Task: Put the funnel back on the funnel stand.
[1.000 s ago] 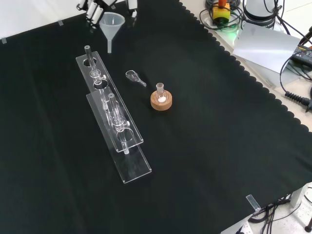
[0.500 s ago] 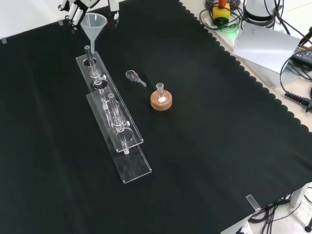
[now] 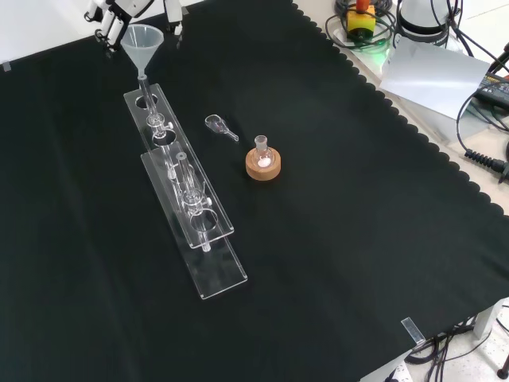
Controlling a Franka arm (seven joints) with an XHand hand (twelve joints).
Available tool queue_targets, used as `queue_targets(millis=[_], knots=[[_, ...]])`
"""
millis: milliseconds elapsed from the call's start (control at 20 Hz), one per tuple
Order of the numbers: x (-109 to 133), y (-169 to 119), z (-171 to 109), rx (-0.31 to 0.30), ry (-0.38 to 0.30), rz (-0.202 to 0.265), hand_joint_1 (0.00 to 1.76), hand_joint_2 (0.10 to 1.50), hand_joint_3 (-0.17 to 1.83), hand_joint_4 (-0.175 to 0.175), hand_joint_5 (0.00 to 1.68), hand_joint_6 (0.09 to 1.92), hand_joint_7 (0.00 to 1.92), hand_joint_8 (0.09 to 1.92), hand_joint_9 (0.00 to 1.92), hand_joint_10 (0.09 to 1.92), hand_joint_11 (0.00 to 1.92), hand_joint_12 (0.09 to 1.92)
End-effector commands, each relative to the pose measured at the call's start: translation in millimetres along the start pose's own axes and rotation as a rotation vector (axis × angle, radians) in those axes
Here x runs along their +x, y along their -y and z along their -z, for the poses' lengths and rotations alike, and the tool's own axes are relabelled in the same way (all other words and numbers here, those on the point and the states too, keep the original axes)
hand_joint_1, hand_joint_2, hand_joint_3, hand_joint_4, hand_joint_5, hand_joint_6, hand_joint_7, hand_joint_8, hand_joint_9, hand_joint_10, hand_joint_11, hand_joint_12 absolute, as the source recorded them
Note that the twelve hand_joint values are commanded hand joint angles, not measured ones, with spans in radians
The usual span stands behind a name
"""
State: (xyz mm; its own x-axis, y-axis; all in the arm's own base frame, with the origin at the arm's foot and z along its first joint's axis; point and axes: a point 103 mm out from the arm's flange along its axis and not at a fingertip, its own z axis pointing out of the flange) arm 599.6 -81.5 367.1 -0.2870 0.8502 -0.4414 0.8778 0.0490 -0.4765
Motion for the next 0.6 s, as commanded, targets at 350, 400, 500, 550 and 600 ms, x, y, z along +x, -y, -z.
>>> queue_targets(millis=[350, 400, 500, 550, 600], knots=[[5.1, -13.6, 2.1, -0.002, -0.006, 0.023, 0.77, 0.66, 0.52, 0.013, 0.59, 0.69, 0.62, 0.66, 1.04, 0.53, 0.53, 1.26], [5.9, -14.6, 1.9, -0.002, -0.005, 0.024, 0.77, 0.66, 0.52, 0.013, 0.59, 0.69, 0.62, 0.66, 1.04, 0.53, 0.54, 1.26], [7.8, -16.9, 0.8, 0.003, -0.002, 0.025, 0.77, 0.66, 0.52, 0.012, 0.6, 0.69, 0.62, 0.66, 1.04, 0.53, 0.54, 1.26], [8.5, -18.1, 0.1, 0.005, -0.004, 0.026, 0.77, 0.66, 0.52, 0.012, 0.6, 0.69, 0.62, 0.66, 1.04, 0.53, 0.54, 1.26], [9.1, -19.2, -0.6, 0.008, -0.006, 0.028, 0.77, 0.66, 0.52, 0.012, 0.6, 0.69, 0.62, 0.66, 1.04, 0.53, 0.54, 1.26]])
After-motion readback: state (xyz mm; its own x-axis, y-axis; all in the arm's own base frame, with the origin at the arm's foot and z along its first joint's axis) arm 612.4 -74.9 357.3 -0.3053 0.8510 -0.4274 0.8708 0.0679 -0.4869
